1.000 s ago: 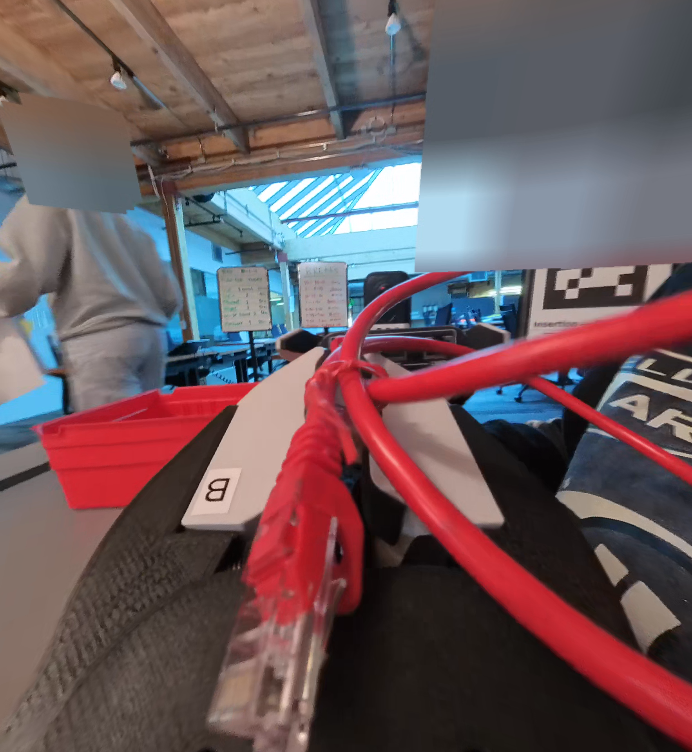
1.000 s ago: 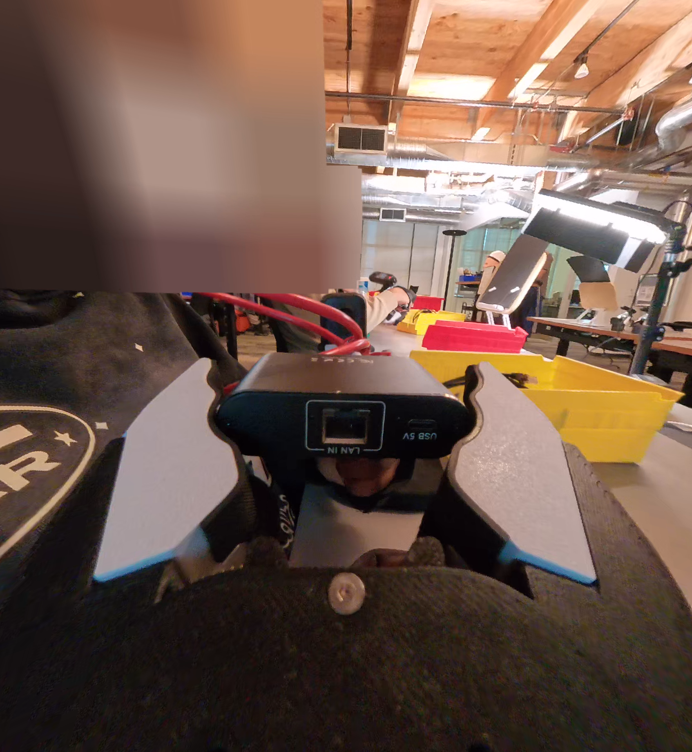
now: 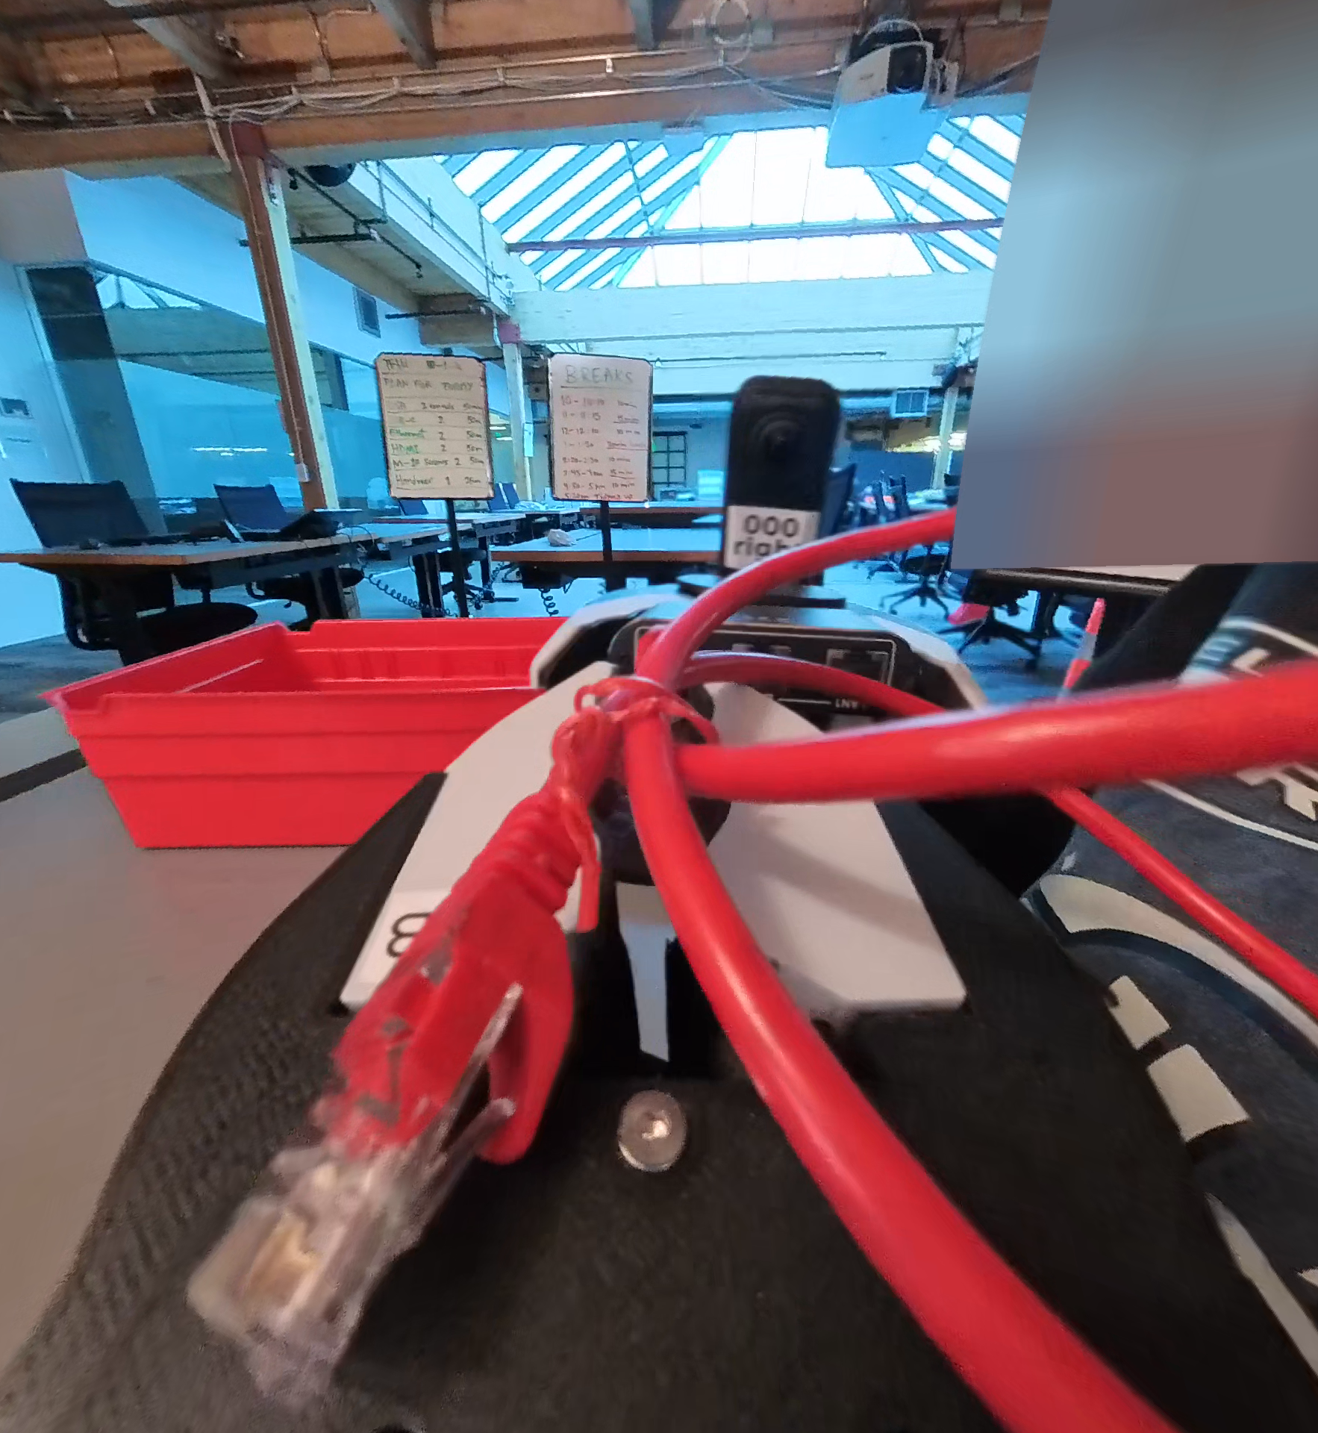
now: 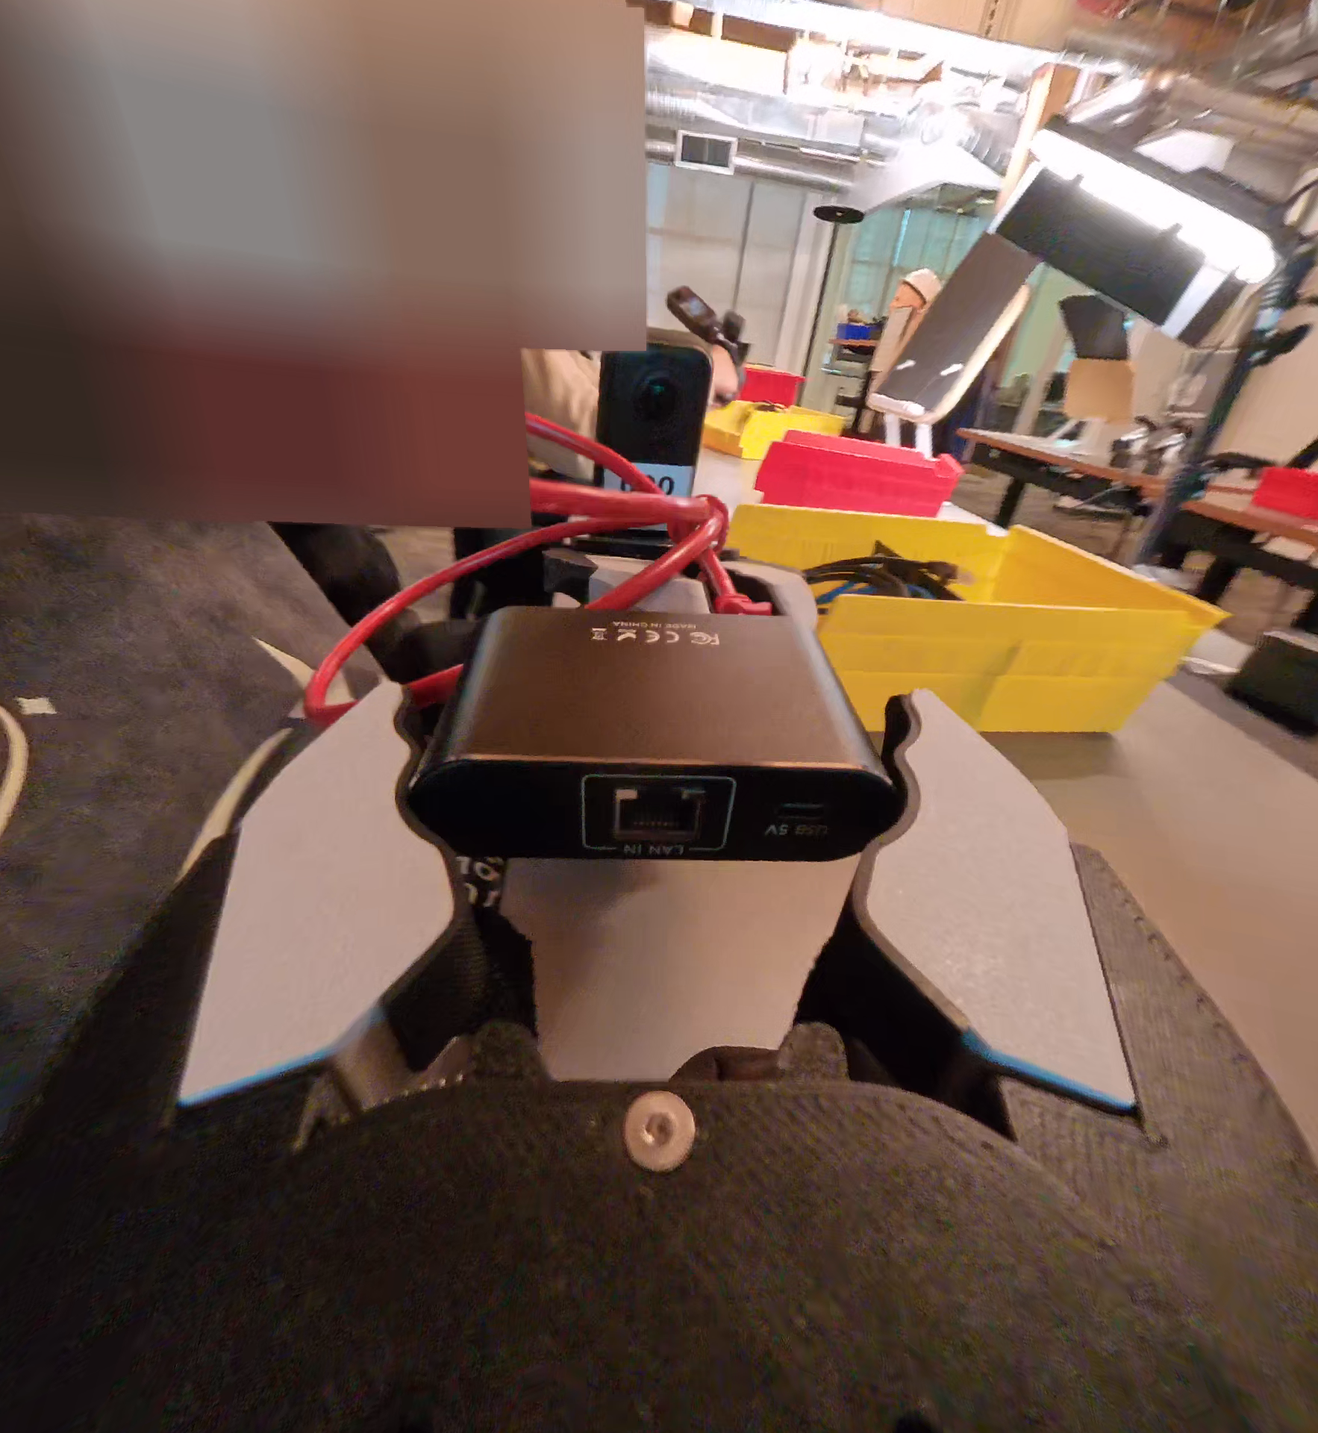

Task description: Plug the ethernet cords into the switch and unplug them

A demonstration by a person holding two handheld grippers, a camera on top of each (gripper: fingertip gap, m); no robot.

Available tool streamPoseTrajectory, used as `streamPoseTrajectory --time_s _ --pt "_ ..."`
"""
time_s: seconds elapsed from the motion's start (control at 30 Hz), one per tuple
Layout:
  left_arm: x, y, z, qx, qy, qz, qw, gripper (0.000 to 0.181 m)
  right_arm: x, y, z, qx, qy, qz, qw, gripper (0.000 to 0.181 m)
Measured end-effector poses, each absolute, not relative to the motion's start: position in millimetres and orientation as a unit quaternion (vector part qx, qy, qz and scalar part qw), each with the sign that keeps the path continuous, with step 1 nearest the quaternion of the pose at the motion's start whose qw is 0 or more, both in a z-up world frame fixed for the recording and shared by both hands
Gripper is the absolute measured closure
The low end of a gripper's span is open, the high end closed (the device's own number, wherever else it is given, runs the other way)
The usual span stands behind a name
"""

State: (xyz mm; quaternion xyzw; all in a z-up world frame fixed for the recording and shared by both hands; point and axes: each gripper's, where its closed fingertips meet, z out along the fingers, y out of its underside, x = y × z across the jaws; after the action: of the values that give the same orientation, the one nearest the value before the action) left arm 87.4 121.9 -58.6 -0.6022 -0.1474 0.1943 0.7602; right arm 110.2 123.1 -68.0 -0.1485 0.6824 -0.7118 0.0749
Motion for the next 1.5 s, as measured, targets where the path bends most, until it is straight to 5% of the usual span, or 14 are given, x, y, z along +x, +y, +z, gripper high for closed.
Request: streamPoseTrajectory --time_s 0.17,0.6,0.83,1.1,1.5 --pt "55.7 99.0 -79.0 -0.620 -0.258 0.197 0.714 0.150 91.6 127.6 -64.0 -0.140 0.705 -0.695 -0.020 0.070" --pt "68.2 -25.3 -119.3 -0.761 -0.424 0.350 0.344 0.141 43.8 134.3 -114.0 -0.089 0.787 -0.593 -0.148 0.069" --pt "81.4 -49.8 -70.0 -0.692 -0.419 0.424 0.406 0.141 25.5 129.6 -167.6 -0.063 0.855 -0.473 -0.202 0.069" --pt "113.9 -103.1 8.2 -0.505 -0.411 0.520 0.553 0.141 12.2 144.6 -198.7 0.042 0.914 -0.380 -0.137 0.068" --pt "98.2 -151.3 -81.9 -0.612 -0.544 0.424 0.387 0.127 36.4 152.6 -154.8 0.020 0.863 -0.505 -0.021 0.070"
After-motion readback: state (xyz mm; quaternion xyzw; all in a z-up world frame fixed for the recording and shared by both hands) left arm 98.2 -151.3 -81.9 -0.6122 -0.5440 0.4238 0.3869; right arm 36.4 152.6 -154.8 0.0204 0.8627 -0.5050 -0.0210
